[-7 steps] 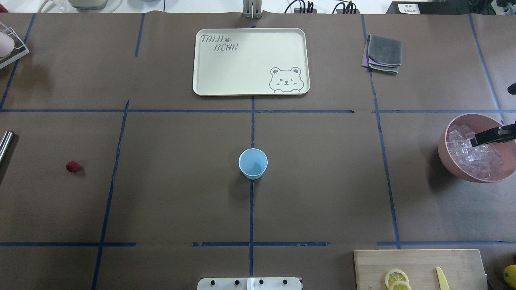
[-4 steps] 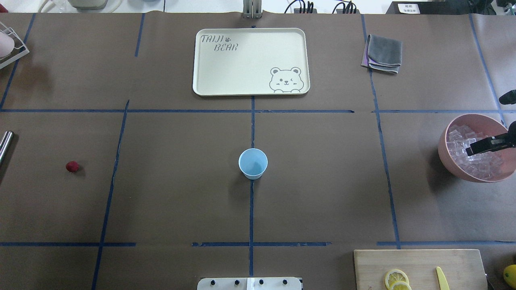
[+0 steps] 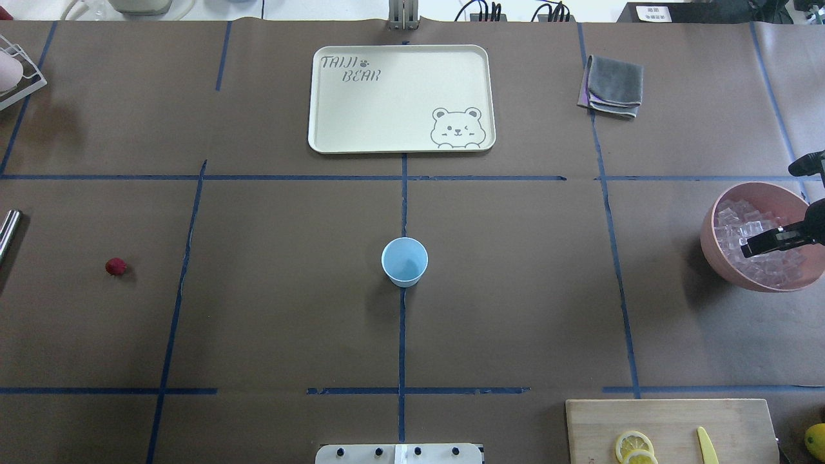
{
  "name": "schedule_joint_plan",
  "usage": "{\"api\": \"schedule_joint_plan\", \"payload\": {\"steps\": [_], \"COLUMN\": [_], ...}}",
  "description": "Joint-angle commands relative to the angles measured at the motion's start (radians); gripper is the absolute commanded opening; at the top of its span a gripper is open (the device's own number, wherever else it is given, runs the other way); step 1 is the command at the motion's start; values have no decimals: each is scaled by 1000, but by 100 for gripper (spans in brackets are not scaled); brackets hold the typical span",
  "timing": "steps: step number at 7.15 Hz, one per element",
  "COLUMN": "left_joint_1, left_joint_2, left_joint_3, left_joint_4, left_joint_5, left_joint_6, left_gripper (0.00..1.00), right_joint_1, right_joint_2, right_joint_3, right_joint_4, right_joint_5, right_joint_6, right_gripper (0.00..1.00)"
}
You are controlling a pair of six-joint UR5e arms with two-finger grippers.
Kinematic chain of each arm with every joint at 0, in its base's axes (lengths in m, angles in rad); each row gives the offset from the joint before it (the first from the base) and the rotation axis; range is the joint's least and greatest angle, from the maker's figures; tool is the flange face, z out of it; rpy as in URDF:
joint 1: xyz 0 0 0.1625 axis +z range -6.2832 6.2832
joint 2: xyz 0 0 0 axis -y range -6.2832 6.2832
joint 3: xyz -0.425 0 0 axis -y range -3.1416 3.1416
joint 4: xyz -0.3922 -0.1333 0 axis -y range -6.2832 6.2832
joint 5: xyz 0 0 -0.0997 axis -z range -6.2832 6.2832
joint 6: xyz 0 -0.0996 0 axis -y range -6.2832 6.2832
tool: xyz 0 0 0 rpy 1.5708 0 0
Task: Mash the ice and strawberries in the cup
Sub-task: 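Lower the right gripper into the bowl and grasp an ice cube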
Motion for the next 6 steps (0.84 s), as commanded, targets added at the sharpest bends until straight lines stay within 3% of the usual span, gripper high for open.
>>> {"api": "schedule_joint_plan", "payload": {"steps": [1,2,3,4,6], "left_joint_1": [0,0,0,0,0], "left_joint_2": [0,0,0,0,0], "left_joint_3": [1,3,3,3,1], "left_joint_4": [-1,-3,-3,-3,-3], "left_joint_5": [0,0,0,0,0], "left_joint_6": [0,0,0,0,0], "left_gripper": [100,100,100,100,100], "right_joint_1": [-4,-3,-3,-3,-3], "right_joint_2": [-3,-3,-2,-2,-3], "right_joint_3": [-2,0,1,0,0], "right_joint_4": [0,-2,-2,-2,-2], "right_joint_5": [-2,-2,-2,-2,-2], "right_joint_6": [0,0,0,0,0], "right_gripper": [68,59,58,50,20]}}
